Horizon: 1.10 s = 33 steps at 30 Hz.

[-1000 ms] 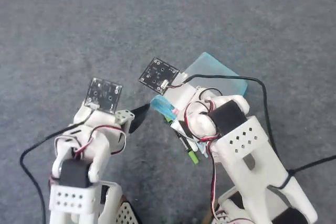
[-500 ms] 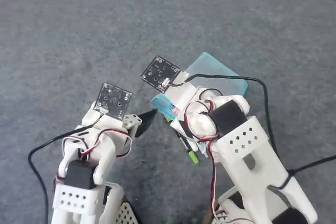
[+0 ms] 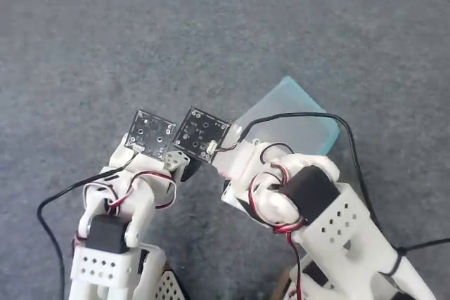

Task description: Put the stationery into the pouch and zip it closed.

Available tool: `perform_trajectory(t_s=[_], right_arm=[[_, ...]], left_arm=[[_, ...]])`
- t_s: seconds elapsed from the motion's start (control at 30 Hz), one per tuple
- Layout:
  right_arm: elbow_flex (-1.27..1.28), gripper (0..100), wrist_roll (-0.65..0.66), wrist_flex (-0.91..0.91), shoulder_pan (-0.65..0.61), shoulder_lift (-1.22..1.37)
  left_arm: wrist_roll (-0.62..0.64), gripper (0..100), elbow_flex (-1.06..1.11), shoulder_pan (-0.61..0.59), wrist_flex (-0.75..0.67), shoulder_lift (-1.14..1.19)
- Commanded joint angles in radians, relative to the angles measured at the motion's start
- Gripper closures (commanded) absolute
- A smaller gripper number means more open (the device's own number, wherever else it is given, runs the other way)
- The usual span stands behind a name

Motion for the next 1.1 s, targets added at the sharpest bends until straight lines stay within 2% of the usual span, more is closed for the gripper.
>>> perform_trajectory(t_s=[0.0, 0.13, 0.27, 0.5, 0.7, 0.93, 1.07], right_arm=[[-0.009, 99.1, -0.006, -0.010, 0.044, -0.041], [-0.008, 99.1, -0.006, -0.039, 0.148, -0.041], [-0.008, 99.1, -0.006, -0.041, 0.151, -0.041], [-0.006, 99.1, -0.008, -0.041, 0.148, -0.041], [-0.006, 99.1, -0.021, -0.030, 0.073, -0.042], [-0.012, 99.1, -0.018, -0.007, 0.061, -0.054], [-0.029, 99.1, 0.000, 0.031, -0.027, -0.096]], left_arm=[[-0.003, 67, -0.054, 0.009, 0.040, -0.018], [-0.003, 67, -0.093, 0.009, 0.087, -0.018], [-0.002, 67, -0.096, 0.015, 0.095, -0.018], [0.026, 67, -0.090, 0.101, 0.097, -0.020], [0.046, 67, -0.021, 0.098, -0.046, -0.012], [0.046, 67, -0.007, 0.104, -0.084, -0.009], [0.043, 67, 0.028, 0.106, -0.120, -0.009]])
